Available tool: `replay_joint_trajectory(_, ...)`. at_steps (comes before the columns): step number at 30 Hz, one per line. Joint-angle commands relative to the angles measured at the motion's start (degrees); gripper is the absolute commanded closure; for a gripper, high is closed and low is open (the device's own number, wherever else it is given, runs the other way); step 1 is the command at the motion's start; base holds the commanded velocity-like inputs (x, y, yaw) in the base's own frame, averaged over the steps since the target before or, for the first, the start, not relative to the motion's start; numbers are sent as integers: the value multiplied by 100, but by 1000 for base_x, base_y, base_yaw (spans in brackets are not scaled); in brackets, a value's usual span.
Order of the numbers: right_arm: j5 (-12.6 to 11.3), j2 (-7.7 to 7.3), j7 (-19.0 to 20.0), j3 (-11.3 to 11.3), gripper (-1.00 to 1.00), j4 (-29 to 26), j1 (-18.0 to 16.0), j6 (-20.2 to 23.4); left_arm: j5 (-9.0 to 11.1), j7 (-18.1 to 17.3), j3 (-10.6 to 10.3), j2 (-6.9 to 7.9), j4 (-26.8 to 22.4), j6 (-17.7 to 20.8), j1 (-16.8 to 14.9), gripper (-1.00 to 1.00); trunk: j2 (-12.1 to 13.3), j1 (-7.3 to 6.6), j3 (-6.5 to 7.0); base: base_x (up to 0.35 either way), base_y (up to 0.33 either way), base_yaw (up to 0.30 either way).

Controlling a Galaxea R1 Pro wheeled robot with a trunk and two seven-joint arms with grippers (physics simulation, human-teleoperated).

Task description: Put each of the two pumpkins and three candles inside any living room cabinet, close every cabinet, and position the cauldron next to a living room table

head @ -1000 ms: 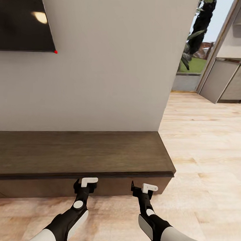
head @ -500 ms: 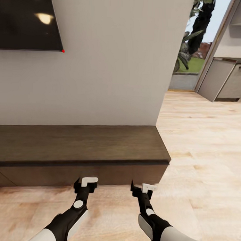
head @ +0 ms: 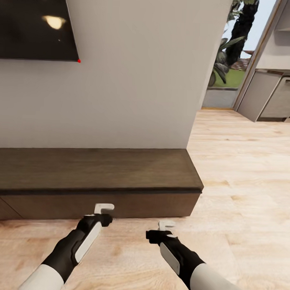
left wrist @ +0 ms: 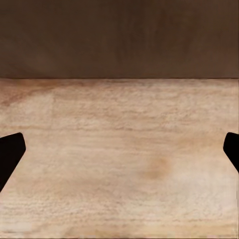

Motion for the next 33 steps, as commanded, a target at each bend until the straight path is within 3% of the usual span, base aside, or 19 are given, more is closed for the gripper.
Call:
replay_joint_trajectory(1,-48,-9,-54,41,-100,-66,-8,178,85,54,151,8,-59,135,-4,-100,38,-23,13,-2,0,0)
replay_joint_trajectory(4,-74,-19,-56,32,-100,-135,-14,388,113,61,487,1,-94,295,-4,-100,158,-89,67,0,0,0)
replay_joint_trajectory(6,-149,-22,-49,34,-100,-151,-29,548,121,80,590,-6,-93,413,-4,-100,239,-133,103,0,0,0)
replay_joint_trajectory(10,-193,-23,-44,38,-100,-183,-48,1087,99,91,687,-5,-93,1022,-4,-100,399,-221,174,0,0,0)
replay_joint_trajectory(15,-194,-18,-59,39,-100,-207,-54,1590,80,113,1148,-4,-93,1196,-4,-100,600,-330,264,0,0,0)
replay_joint_trajectory(33,-136,12,-102,75,-100,-211,-156,1848,100,122,1263,-11,-94,1219,-13,-100,1321,-726,587,0,0,0)
